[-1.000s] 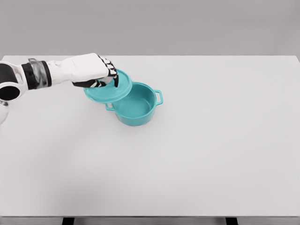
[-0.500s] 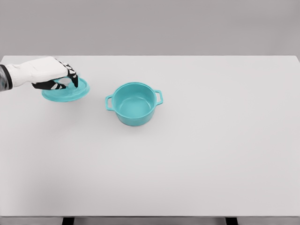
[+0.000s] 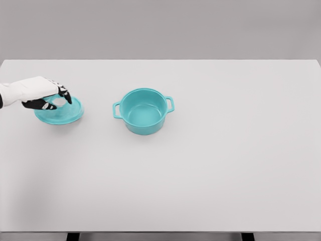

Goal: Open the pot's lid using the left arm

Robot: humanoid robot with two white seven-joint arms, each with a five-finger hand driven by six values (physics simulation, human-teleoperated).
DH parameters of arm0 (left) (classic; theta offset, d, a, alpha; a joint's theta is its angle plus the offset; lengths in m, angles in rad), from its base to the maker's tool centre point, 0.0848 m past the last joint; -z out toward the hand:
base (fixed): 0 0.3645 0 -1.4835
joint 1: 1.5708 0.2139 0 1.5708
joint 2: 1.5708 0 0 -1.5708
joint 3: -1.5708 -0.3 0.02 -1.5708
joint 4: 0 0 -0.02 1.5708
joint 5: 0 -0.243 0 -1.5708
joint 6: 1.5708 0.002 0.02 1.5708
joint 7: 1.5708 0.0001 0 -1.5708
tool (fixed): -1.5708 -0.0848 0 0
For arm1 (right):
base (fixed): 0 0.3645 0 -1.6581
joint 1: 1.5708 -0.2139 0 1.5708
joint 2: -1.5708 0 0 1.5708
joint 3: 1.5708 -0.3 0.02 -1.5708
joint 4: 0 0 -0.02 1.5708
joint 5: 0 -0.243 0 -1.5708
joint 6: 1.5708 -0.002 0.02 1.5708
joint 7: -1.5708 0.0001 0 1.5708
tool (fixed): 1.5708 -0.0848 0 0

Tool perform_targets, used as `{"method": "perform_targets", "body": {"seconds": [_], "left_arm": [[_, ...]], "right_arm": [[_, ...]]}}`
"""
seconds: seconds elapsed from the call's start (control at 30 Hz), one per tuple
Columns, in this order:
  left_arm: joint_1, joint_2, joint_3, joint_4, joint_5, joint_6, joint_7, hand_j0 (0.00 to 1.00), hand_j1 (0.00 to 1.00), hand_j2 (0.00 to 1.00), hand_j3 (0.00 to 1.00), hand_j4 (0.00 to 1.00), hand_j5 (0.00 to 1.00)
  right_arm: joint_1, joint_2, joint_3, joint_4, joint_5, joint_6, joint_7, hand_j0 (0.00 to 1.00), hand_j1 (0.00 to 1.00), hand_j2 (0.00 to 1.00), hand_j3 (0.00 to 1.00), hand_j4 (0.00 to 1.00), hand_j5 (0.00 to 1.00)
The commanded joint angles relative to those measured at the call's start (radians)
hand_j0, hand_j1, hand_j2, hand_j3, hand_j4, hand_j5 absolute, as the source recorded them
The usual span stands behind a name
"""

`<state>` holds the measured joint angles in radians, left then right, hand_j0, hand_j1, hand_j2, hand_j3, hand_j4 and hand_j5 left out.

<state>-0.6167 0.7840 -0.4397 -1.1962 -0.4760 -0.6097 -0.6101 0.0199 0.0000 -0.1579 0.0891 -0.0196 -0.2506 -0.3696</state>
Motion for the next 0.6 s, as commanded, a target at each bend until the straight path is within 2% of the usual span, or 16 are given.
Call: {"method": "perform_targets", "body": {"seconds": [0.0,0.23,0.33,0.37,0.57], "left_arm": [[0.0,0.023,0.012,0.001,-0.01,-0.001,-0.001,1.0,1.0,1.0,1.0,1.0,1.0],[0.006,0.024,0.049,0.001,-0.007,-0.001,-0.001,1.0,1.0,1.0,1.0,1.0,1.0],[0.06,0.014,0.156,-0.002,0.004,-0.001,-0.001,1.0,1.0,1.0,1.0,1.0,1.0],[0.066,0.014,0.173,0.0,0.004,-0.001,-0.001,1.0,1.0,1.0,1.0,1.0,1.0],[0.072,-0.011,0.213,0.001,0.004,-0.001,-0.001,1.0,1.0,1.0,1.0,1.0,1.0]], "right_arm": [[0.0,0.0,0.0,0.0,0.0,-0.001,0.0,1.0,1.0,1.0,1.0,1.0,1.0],[0.0,0.0,0.0,0.0,-0.002,-0.001,0.0,1.0,1.0,1.0,1.0,1.0,1.0],[0.0,0.0,0.0,0.0,0.0,-0.001,0.0,1.0,1.0,1.0,1.0,1.0,1.0],[0.0,0.0,0.0,0.0,0.0,-0.001,0.0,1.0,1.0,1.0,1.0,1.0,1.0],[0.0,0.0,0.0,0.0,-0.002,0.001,0.0,1.0,1.0,1.0,1.0,1.0,1.0]]}}
